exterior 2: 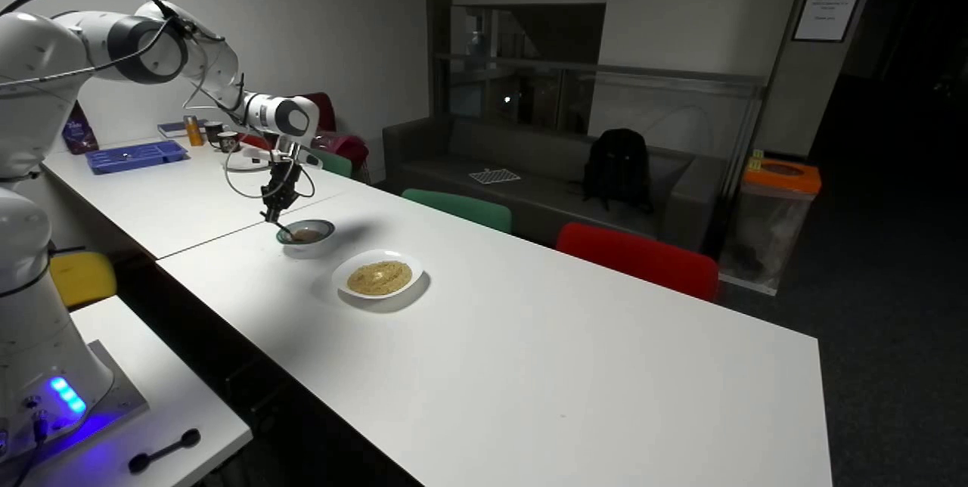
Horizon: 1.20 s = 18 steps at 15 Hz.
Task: Use the silver spoon to spoon out some contents from the bowl on the left and place them in the bowl on the right
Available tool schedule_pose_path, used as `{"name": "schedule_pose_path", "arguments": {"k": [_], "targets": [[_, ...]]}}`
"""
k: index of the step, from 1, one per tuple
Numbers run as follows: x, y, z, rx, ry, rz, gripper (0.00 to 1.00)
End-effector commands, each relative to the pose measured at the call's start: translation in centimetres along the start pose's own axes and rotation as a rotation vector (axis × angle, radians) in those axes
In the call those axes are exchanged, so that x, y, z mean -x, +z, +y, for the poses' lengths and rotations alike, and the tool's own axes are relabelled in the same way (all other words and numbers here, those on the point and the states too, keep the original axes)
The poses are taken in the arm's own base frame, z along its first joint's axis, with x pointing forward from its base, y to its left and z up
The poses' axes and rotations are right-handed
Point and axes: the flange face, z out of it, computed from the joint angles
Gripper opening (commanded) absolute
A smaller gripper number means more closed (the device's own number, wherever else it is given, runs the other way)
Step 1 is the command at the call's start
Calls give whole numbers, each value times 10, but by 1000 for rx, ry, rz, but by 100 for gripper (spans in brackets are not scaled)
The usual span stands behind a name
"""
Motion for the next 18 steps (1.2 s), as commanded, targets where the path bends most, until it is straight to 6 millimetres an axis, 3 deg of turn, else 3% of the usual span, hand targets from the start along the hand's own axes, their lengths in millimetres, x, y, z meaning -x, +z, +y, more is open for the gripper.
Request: {"name": "schedule_pose_path", "arguments": {"k": [1,12,18], "targets": [[20,-4,7,-33,-43,38,3],[45,13,6,-63,-132,92,3],[56,13,17,-85,-141,126,3]]}}
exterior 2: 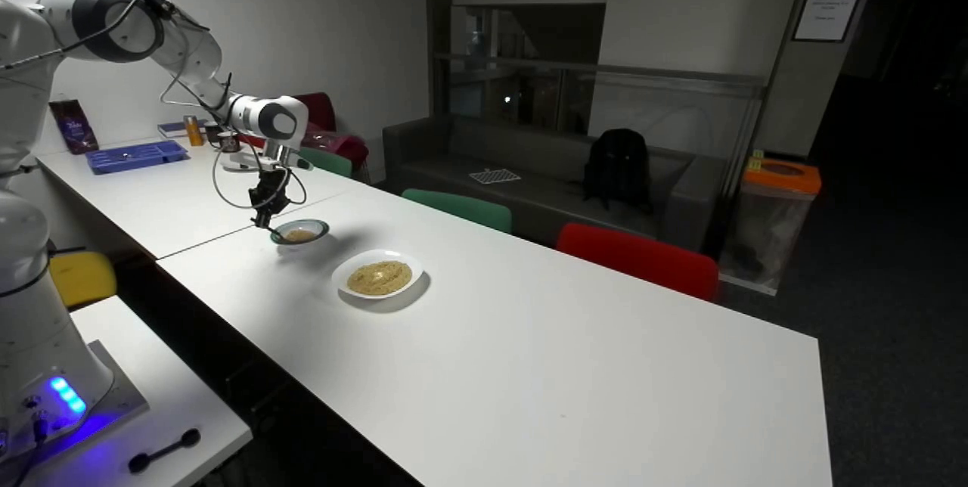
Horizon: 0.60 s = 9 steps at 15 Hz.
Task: Use the silver spoon to spoon out some contents from the bowl on the left and place them in the bowl on the right
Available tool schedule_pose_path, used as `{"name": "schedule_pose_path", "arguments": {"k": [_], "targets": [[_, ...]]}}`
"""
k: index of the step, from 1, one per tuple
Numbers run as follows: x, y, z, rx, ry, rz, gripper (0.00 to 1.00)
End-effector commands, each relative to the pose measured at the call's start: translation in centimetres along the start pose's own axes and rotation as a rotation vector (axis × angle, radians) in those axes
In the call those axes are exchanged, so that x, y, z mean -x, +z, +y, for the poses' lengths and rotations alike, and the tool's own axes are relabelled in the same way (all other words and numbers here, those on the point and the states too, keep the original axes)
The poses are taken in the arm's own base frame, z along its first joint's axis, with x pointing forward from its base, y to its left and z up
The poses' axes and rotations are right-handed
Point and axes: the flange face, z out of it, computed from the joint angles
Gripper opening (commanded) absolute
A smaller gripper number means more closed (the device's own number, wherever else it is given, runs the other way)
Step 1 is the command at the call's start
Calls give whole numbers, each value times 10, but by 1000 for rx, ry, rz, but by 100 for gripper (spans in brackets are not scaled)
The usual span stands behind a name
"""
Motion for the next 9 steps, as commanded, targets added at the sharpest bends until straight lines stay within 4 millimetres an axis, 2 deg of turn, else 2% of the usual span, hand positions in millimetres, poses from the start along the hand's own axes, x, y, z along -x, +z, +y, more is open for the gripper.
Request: {"name": "schedule_pose_path", "arguments": {"k": [1,9], "targets": [[21,-10,10,-39,-22,49,3],[28,-18,16,-63,-41,88,3]]}}
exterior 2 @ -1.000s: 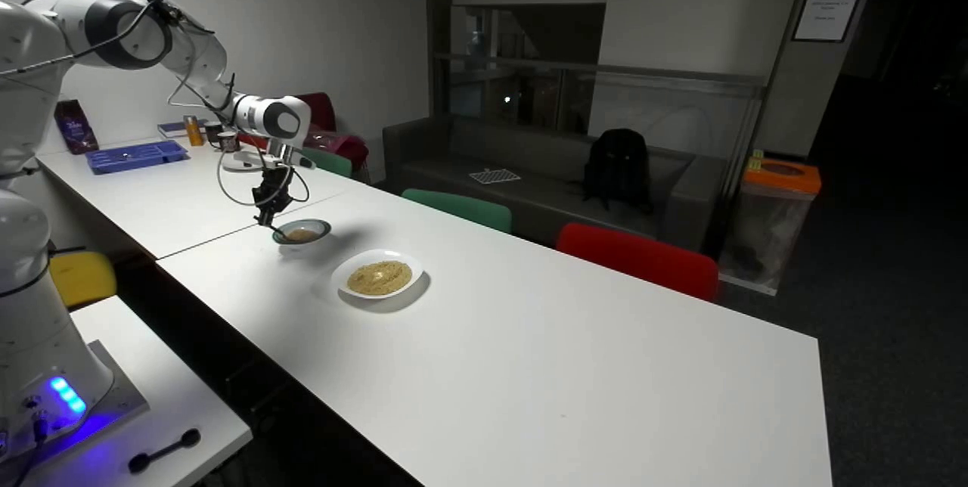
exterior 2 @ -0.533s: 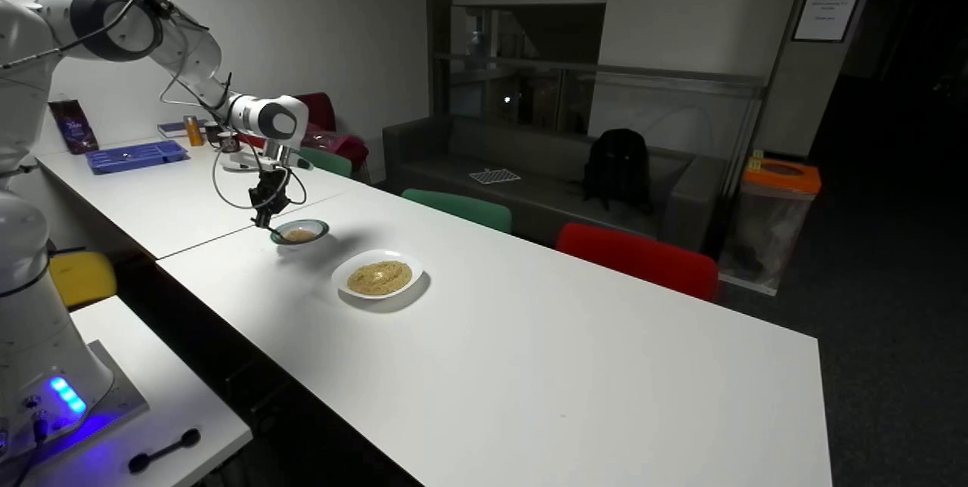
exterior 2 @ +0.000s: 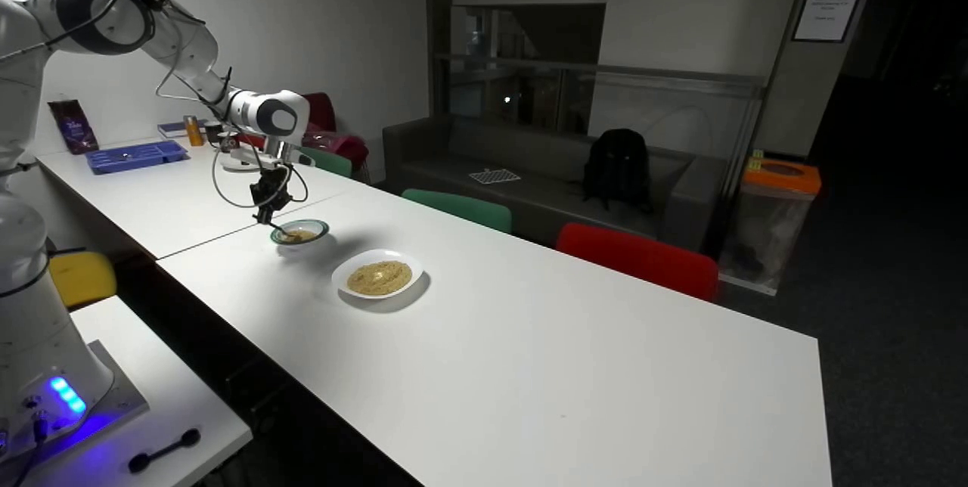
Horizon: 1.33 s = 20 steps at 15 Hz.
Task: Use the silver spoon to spoon out some contents from the bowl on the left and place them in the bowl on the right
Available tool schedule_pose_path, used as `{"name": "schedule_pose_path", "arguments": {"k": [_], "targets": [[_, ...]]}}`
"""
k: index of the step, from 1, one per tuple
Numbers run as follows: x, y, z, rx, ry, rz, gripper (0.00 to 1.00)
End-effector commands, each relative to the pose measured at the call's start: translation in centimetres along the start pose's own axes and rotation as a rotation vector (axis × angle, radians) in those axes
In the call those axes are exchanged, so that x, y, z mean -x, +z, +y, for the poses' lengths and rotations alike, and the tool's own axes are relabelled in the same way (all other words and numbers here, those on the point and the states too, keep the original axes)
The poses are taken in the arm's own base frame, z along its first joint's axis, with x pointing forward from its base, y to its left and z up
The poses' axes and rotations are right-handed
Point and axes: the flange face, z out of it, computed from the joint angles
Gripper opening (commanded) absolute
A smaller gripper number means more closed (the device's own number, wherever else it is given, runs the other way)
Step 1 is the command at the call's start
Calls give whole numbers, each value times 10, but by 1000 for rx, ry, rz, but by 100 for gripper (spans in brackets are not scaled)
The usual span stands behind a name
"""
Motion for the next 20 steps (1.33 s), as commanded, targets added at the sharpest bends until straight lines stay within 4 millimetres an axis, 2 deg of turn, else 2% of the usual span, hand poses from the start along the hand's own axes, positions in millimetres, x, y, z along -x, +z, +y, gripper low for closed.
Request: {"name": "schedule_pose_path", "arguments": {"k": [1,20], "targets": [[17,-7,4,-32,-29,39,3],[47,-8,22,-30,-181,124,3]]}}
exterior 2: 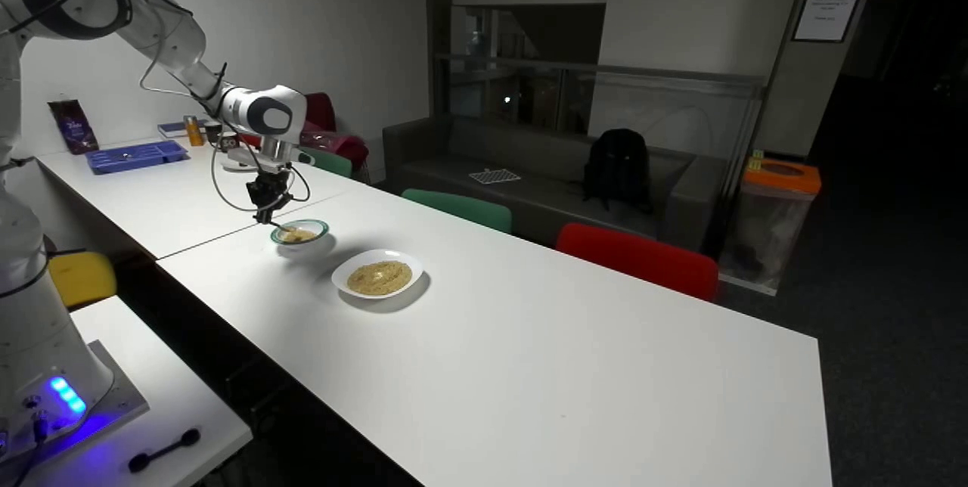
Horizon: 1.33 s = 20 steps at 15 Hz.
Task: Use the silver spoon to spoon out some contents from the bowl on the left and place them in the bowl on the right
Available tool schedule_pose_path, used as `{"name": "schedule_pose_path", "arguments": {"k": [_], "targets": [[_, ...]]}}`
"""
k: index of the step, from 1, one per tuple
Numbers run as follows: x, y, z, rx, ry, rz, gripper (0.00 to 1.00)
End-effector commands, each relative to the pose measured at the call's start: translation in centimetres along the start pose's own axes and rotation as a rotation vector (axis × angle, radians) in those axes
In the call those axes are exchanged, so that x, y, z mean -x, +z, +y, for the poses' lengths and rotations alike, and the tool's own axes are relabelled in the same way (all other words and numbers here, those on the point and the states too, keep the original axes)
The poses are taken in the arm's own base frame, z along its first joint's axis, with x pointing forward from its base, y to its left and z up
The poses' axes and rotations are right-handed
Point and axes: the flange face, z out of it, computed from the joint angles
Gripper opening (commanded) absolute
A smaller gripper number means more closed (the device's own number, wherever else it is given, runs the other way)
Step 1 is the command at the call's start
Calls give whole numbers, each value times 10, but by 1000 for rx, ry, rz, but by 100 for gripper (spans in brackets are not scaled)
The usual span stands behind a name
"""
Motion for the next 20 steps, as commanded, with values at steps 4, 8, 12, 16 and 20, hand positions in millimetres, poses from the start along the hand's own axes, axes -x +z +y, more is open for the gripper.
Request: {"name": "schedule_pose_path", "arguments": {"k": [4,8,12,16,20], "targets": [[19,-4,0,18,-94,70,3],[18,0,2,55,-135,121,3],[22,2,5,90,-157,150,3],[28,-7,4,137,-181,180,3],[34,-26,0,175,-197,230,3]]}}
